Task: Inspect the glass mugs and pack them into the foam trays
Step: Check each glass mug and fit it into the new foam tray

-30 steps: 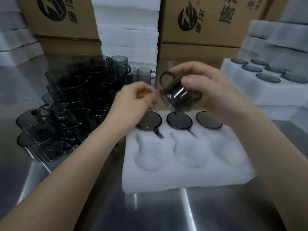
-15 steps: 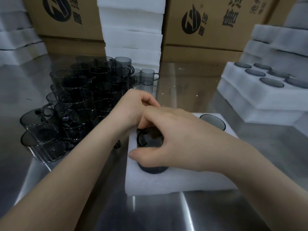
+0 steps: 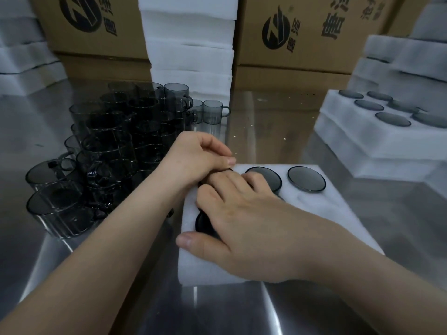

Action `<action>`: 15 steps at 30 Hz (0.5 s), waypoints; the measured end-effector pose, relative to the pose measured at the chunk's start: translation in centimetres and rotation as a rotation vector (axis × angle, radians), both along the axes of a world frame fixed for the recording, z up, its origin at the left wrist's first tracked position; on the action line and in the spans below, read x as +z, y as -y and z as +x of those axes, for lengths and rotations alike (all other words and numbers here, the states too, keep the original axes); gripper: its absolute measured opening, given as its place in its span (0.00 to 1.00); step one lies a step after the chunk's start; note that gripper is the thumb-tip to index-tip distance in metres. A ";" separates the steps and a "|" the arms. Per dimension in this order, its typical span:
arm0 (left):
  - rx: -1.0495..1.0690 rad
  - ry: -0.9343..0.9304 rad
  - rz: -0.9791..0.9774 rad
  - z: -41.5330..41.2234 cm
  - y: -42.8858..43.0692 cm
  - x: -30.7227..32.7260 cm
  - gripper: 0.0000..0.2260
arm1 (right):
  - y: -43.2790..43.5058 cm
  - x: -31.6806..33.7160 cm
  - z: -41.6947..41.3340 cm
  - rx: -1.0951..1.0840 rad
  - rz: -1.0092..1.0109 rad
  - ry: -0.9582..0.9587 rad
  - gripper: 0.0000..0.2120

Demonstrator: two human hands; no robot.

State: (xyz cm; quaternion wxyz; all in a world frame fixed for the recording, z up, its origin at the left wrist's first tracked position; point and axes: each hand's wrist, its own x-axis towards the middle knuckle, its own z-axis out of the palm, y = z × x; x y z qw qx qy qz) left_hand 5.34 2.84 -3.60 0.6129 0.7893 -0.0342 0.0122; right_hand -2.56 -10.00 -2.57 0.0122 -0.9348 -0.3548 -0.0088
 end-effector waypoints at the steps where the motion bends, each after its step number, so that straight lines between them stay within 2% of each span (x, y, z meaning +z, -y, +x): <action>1: 0.012 -0.006 -0.004 -0.1 0.1 0.0 0.05 | 0.0 -0.1 0.0 0.000 -0.002 0.003 0.20; 6: 0.046 0.014 0.013 -0.2 0.3 0.1 0.06 | -0.2 -0.2 0.1 -0.002 -0.012 0.012 0.20; 9: 0.090 0.085 0.108 -0.2 0.4 0.0 0.07 | -0.1 0.4 0.6 0.000 0.016 -0.120 0.24; 12: 0.215 0.288 0.365 -0.2 0.3 0.5 0.07 | 0.7 2.3 1.8 0.004 0.164 -0.369 0.26; 15: 0.367 0.452 0.668 -1.0 -0.7 1.9 0.02 | 2.2 3.9 4.2 -0.018 0.503 -0.419 0.13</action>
